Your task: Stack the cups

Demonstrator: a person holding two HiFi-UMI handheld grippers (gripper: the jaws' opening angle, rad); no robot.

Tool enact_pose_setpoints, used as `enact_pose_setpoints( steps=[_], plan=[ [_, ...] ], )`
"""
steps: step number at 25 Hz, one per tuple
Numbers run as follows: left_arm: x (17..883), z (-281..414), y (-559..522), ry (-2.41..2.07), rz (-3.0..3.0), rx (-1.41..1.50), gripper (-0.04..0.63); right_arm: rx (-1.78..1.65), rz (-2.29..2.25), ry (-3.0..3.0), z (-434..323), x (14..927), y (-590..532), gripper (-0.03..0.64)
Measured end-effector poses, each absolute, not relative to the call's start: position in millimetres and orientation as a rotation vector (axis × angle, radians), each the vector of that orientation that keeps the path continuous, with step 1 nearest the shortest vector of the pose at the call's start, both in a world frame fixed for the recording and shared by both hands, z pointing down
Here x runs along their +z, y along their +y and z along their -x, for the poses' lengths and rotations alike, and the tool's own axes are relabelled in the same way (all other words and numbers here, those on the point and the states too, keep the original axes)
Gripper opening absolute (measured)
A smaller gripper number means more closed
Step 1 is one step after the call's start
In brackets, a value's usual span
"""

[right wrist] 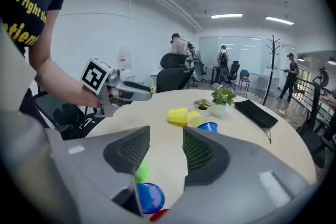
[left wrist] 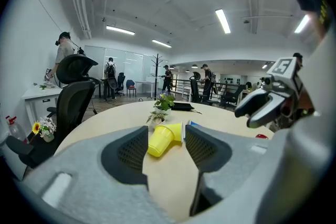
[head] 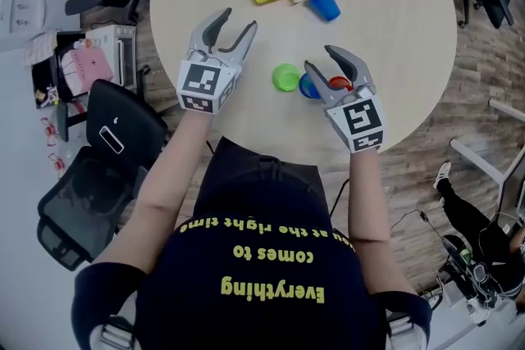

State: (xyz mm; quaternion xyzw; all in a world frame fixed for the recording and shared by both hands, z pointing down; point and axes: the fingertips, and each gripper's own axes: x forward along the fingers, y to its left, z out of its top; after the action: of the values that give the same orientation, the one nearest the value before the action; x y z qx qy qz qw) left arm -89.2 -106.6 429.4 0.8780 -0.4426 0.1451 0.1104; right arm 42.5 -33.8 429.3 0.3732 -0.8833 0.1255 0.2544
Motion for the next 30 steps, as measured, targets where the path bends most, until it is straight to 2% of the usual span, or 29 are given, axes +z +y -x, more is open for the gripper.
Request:
enact_pose_setpoints(
  steps=[11, 20, 24, 30],
  plan=[
    [477.3, 83.7, -158.3, -1.205, -2.579, 0.552, 0.225, 0.428, -1.218, -2.287, -115.8, 454.4, -115.0, 0.222],
    [526.2, 70.2, -180.8, -1.011, -2.583, 0.698, 0.252, 0.47, -1.132, -2.185, -111.7, 520.8, -140.6, 0.225],
    [539.5, 66.2, -183.2, -0.954, -2.589, 0.744, 0.273, 0.467, -1.101, -2.148, -108.9, 537.7, -143.5, 0.247],
    [554.5, 59.3, -183.1, -0.893, -2.602, 0.817, 0.276, 0.441, -1.077, -2.103, -112.2, 553.6, -145.1, 0.245]
  ],
)
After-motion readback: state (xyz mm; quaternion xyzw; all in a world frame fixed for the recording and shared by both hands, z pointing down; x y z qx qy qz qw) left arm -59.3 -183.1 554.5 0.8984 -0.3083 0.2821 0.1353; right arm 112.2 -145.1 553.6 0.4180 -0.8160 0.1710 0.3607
